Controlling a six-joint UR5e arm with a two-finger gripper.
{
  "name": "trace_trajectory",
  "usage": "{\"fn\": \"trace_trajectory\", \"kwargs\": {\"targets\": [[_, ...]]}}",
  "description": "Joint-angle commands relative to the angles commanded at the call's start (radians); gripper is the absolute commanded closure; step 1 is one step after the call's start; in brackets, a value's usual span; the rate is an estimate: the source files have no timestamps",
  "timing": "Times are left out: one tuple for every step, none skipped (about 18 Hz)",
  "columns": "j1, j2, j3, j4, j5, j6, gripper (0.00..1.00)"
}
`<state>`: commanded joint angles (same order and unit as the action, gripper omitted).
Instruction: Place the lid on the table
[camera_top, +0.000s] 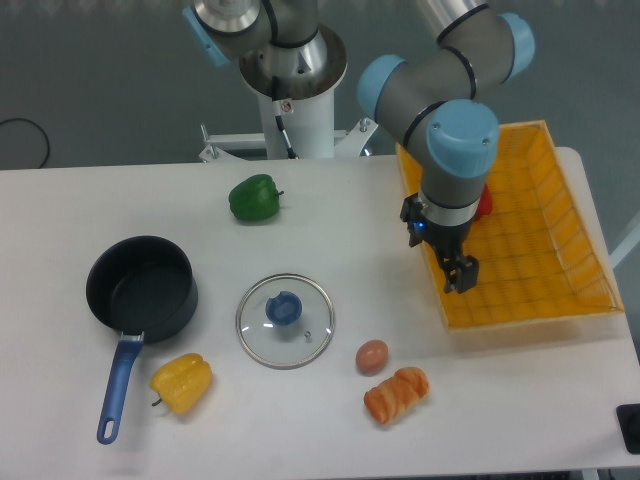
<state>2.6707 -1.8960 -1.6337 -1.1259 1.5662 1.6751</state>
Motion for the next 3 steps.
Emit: {"fn": "trace_trajectory", "kwargs": {"targets": [[0.0, 0.0, 0.0, 0.0, 0.002, 0.0, 0.0], [0.0, 0.0, 0.0, 0.0, 0.002, 0.0, 0.0], [0.0, 0.0, 0.0, 0.0, 0.002, 0.0, 0.0]]}}
